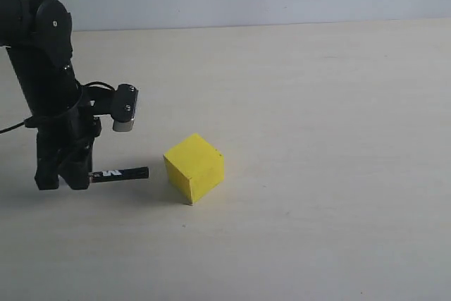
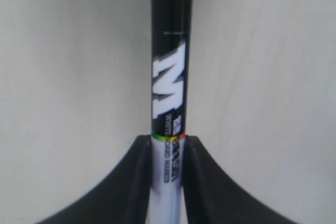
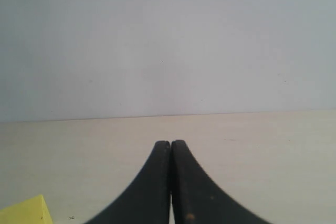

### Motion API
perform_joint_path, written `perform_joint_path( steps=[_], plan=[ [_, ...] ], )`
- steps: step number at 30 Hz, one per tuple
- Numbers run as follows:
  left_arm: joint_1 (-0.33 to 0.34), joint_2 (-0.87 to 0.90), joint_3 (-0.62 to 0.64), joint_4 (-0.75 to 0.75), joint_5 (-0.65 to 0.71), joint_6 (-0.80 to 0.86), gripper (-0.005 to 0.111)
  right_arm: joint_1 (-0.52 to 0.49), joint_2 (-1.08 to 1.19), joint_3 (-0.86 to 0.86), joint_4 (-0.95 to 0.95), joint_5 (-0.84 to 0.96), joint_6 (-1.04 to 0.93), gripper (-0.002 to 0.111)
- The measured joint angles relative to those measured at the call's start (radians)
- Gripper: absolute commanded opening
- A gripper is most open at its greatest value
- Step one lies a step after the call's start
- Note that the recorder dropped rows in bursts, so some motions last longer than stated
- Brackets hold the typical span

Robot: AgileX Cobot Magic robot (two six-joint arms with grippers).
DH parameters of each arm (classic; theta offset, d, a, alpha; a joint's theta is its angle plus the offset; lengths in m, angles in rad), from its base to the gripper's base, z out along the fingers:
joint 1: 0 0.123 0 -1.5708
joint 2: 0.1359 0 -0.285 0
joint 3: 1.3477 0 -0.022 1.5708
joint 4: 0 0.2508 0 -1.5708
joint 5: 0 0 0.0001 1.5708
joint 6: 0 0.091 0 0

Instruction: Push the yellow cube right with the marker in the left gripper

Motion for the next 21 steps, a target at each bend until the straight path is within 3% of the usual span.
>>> perform_joint_path(
  steps=[11, 18, 21],
  plan=[
    [-0.101, 0.0, 0.026, -0.045, 0.024, -0.269, 0.0, 0.0, 0.0, 0.0, 0.0, 0.0, 0.0, 0.0],
    [-0.132, 0.0, 0.027, -0.07, -0.192, -0.363, 0.0, 0.0, 0.0, 0.0, 0.0, 0.0, 0.0, 0.0],
    [-0.138, 0.0, 0.027, -0.079, -0.209, -0.359, 0.0, 0.0, 0.0, 0.0, 0.0, 0.0, 0.0, 0.0]
  ],
)
